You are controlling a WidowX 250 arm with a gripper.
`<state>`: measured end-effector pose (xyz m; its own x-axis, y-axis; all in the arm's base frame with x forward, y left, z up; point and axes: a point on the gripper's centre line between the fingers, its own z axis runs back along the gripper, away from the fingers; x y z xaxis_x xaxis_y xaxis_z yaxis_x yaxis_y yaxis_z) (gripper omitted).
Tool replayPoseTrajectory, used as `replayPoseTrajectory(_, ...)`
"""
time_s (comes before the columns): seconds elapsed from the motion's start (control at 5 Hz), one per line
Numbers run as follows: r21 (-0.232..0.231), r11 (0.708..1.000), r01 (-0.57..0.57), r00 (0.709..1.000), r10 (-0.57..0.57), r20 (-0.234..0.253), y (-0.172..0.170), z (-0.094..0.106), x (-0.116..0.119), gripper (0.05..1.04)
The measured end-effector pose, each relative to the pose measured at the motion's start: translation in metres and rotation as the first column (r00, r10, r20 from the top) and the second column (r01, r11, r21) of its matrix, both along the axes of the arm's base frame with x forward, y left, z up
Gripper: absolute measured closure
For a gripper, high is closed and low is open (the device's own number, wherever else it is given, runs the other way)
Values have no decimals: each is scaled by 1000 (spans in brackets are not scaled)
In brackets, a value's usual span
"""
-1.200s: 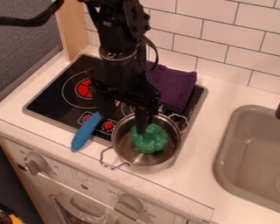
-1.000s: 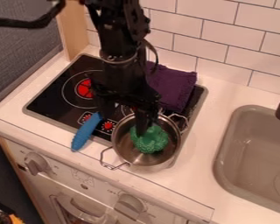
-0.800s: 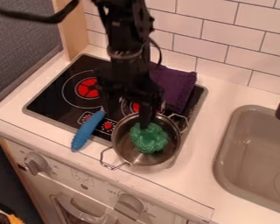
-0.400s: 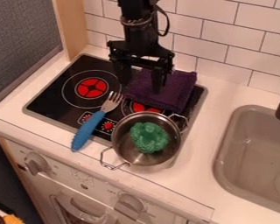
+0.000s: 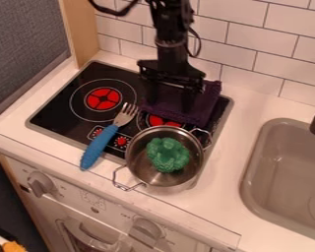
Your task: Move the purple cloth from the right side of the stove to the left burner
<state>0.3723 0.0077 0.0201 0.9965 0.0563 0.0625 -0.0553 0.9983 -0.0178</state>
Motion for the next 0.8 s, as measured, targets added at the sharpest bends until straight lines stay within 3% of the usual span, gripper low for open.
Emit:
replayPoseTrajectory(0.2,26,1000,-8,998,6,58,-5,1,15,82)
replayPoseTrajectory(0.4,63,998,21,998,-25,57,-9,0,16,82)
replayPoseTrajectory(0.6,122,992,9,1000,-12,25,6,-5,7,83)
replayPoseTrajectory(0.8,129,991,-48,999,47,5,36,-7,-5,83)
